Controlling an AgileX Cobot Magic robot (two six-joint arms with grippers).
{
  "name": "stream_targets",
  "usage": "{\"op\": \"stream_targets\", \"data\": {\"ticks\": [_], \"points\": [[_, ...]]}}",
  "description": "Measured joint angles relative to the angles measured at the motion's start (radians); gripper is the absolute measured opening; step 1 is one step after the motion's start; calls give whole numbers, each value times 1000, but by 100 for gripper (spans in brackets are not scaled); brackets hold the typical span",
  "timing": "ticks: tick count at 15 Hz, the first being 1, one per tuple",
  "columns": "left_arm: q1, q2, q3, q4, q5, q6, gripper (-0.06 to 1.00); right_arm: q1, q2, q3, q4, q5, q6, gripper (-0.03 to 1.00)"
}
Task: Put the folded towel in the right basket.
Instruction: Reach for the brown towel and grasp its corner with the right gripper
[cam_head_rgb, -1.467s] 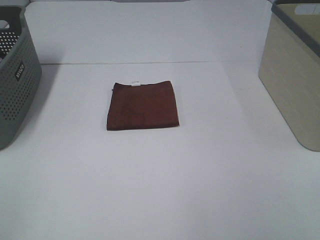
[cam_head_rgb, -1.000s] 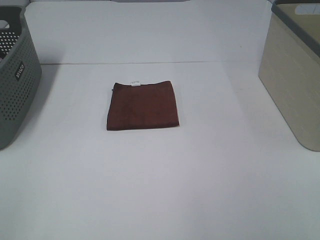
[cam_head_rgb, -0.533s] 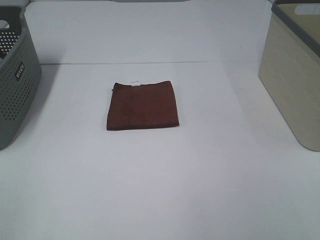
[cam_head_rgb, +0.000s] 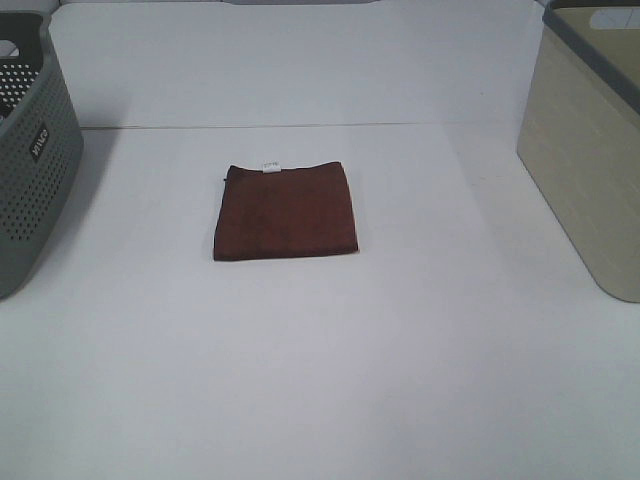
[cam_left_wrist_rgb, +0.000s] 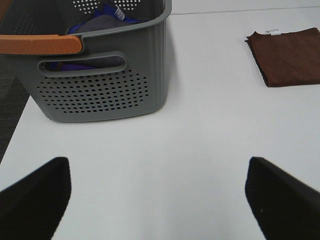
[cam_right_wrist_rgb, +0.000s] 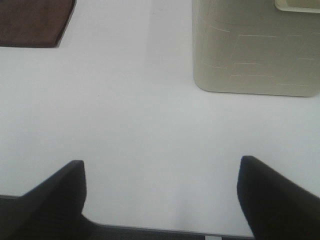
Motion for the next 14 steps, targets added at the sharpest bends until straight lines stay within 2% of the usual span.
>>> {"op": "stream_targets", "data": {"ticks": [14], "points": [[0,0,0,0,0,0,88,0,0,0,0,0,0,80]]}}
